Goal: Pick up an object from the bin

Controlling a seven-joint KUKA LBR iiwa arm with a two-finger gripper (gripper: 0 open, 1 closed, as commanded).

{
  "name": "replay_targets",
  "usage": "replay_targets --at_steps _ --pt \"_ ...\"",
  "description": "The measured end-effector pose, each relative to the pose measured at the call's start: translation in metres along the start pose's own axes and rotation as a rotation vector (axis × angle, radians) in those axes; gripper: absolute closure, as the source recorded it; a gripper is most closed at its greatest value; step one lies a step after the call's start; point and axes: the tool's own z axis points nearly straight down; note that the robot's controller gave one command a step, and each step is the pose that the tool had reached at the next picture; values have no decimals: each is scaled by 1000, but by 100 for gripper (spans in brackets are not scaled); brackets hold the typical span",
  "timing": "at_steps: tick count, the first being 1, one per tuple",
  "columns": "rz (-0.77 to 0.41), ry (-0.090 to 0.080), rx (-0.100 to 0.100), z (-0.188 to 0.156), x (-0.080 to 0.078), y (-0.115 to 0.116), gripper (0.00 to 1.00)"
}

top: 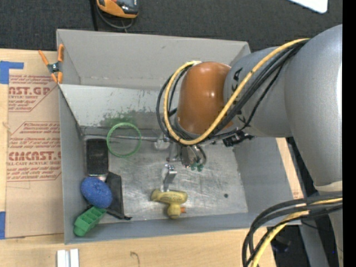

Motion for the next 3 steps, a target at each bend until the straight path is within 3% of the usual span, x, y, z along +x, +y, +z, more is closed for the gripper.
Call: replay_targets --at_steps 2,3 --pt "-15 -3 -1 -2 0 0 0" --pt "-291 -2 -1 -27 22 -12 0"
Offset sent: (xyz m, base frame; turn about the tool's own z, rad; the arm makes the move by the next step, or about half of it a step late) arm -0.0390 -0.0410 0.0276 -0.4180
